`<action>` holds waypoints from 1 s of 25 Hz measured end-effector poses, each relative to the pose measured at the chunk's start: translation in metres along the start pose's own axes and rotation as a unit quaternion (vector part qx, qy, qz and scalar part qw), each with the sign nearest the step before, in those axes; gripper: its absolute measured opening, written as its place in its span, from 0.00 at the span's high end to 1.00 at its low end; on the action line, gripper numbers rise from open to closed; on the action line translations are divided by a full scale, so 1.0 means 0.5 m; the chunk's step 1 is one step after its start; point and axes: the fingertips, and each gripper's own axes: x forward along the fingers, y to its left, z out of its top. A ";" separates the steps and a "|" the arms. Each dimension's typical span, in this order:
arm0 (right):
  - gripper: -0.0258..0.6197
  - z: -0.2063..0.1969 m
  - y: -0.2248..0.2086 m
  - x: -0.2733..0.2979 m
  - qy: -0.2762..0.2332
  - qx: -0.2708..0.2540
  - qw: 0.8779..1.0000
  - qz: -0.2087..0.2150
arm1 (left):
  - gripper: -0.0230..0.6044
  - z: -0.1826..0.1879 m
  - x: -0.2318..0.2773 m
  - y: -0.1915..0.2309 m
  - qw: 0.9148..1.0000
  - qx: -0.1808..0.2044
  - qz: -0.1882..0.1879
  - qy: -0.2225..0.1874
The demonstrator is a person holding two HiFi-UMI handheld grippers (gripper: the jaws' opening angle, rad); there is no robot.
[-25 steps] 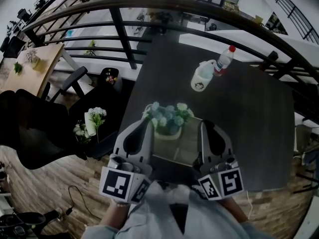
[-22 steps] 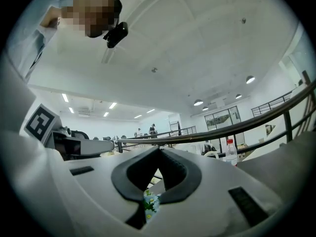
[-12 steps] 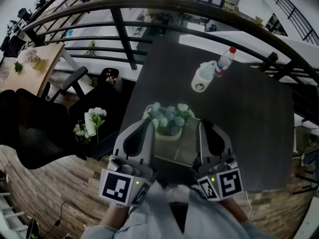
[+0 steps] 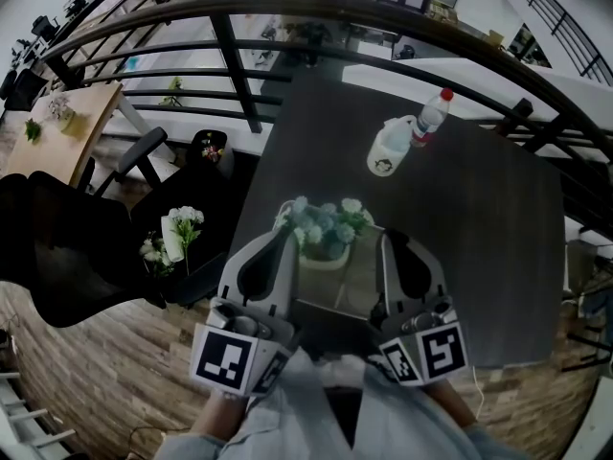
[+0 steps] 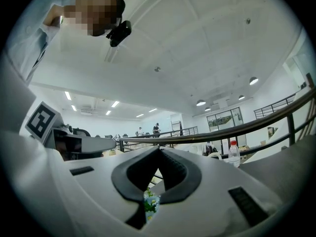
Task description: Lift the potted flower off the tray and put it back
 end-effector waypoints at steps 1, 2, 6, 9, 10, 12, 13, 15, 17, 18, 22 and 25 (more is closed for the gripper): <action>0.96 -0.001 0.000 0.000 0.000 0.002 1.000 0.000 | 0.96 0.001 0.000 0.000 1.000 -0.001 0.000 -0.001; 0.96 -0.001 -0.001 0.000 0.000 0.004 1.000 0.000 | 0.96 0.002 0.001 0.000 1.000 -0.002 0.000 -0.003; 0.96 -0.004 -0.002 0.003 0.002 0.007 1.000 -0.001 | 0.96 0.003 0.003 0.001 1.000 -0.001 -0.001 -0.005; 0.96 -0.006 -0.002 0.005 0.004 0.010 1.000 0.001 | 0.96 0.001 0.004 0.001 1.000 -0.001 -0.002 -0.002; 0.96 -0.007 -0.002 0.005 0.005 0.012 1.000 0.000 | 0.96 0.003 0.004 0.001 1.000 -0.002 -0.002 -0.004; 0.96 -0.007 -0.005 0.007 0.006 0.013 1.000 0.000 | 0.96 0.004 0.006 0.002 1.000 -0.005 -0.002 -0.005; 0.96 -0.007 -0.006 0.007 0.007 0.014 1.000 0.000 | 0.96 0.004 0.007 0.002 1.000 -0.005 -0.002 -0.005; 0.96 -0.009 -0.006 0.008 0.008 0.013 1.000 0.000 | 0.96 0.002 0.008 0.002 1.000 -0.005 -0.002 -0.003; 0.96 -0.011 -0.006 0.008 0.010 0.012 1.000 0.000 | 0.96 0.001 0.008 0.002 1.000 -0.005 -0.003 -0.002; 0.96 -0.012 -0.006 0.008 0.011 0.013 1.000 0.000 | 0.96 0.001 0.008 0.003 1.000 -0.005 -0.002 -0.004; 0.96 -0.014 -0.008 0.008 0.013 0.011 1.000 0.000 | 0.96 -0.001 0.010 0.003 1.000 -0.004 -0.003 -0.003; 0.96 -0.015 -0.010 0.007 0.014 0.010 1.000 -0.002 | 0.96 -0.002 0.013 0.001 1.000 -0.006 -0.005 -0.002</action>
